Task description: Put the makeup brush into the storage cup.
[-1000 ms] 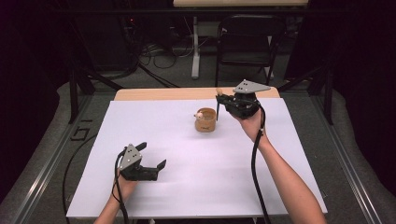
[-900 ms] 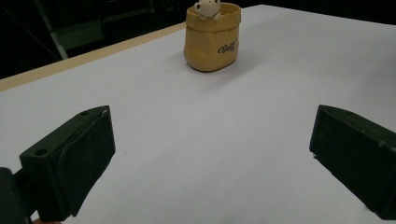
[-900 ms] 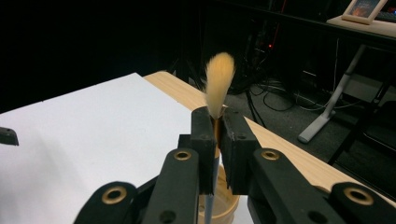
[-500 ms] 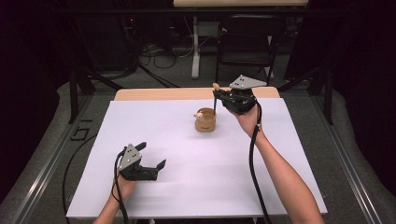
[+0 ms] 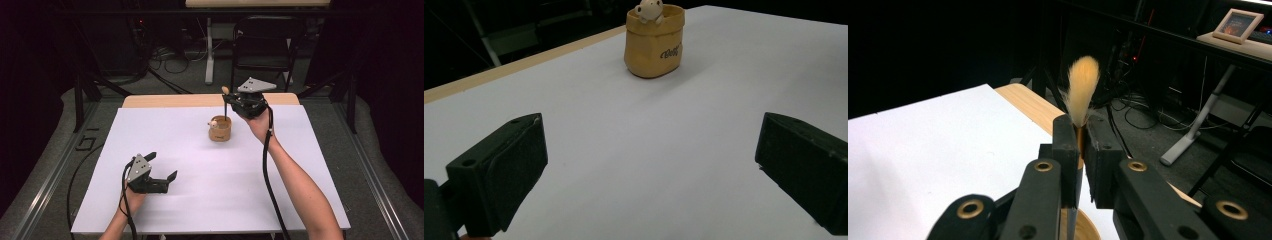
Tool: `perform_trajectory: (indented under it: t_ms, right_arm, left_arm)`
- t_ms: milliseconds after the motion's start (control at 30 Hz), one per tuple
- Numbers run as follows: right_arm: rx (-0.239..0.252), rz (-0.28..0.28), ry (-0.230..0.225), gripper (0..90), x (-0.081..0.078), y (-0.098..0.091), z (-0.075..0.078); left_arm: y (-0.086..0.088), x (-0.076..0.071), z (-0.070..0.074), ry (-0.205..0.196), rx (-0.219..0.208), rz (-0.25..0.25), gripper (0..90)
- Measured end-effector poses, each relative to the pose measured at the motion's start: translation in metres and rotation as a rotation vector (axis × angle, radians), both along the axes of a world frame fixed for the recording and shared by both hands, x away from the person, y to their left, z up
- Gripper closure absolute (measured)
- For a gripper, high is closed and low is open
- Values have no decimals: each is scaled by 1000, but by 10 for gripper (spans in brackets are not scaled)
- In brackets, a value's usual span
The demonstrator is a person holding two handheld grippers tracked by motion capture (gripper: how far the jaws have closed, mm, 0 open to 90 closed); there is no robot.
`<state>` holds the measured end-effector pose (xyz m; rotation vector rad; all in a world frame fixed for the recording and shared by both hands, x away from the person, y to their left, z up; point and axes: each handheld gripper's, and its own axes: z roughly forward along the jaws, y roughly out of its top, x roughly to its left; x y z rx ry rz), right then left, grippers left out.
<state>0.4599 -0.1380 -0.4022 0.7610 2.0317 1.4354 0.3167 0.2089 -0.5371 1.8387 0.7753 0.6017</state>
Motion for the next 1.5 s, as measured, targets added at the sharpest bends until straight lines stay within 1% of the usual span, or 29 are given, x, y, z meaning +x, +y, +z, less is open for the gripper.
perform_trajectory:
  t_ms: [267, 367, 600, 767, 1400, 1500]
  right_arm:
    - [-24, -1, 10, 846, 7, 6, -6]
    - [-31, -4, 9, 846, 9, 7, -8]
    - [-41, -11, 19, 846, 15, 8, -14]
    - [-57, -12, 26, 846, 18, 9, -16]
    - [-96, -12, 55, 844, 21, 17, -24]
    - [-112, -12, 58, 844, 21, 18, -25]
  left_arm:
    - [1, 1, 0, 0, -4, 0, 5]
    - [1, 1, 0, 0, 1, -2, 5]
    - [1, 1, 0, -1, 1, -1, 5]
    - [1, 1, 0, -1, 1, -1, 6]
    - [2, 0, 0, -1, -1, -2, 5]
    - [2, 0, 0, 0, 0, -3, 5]
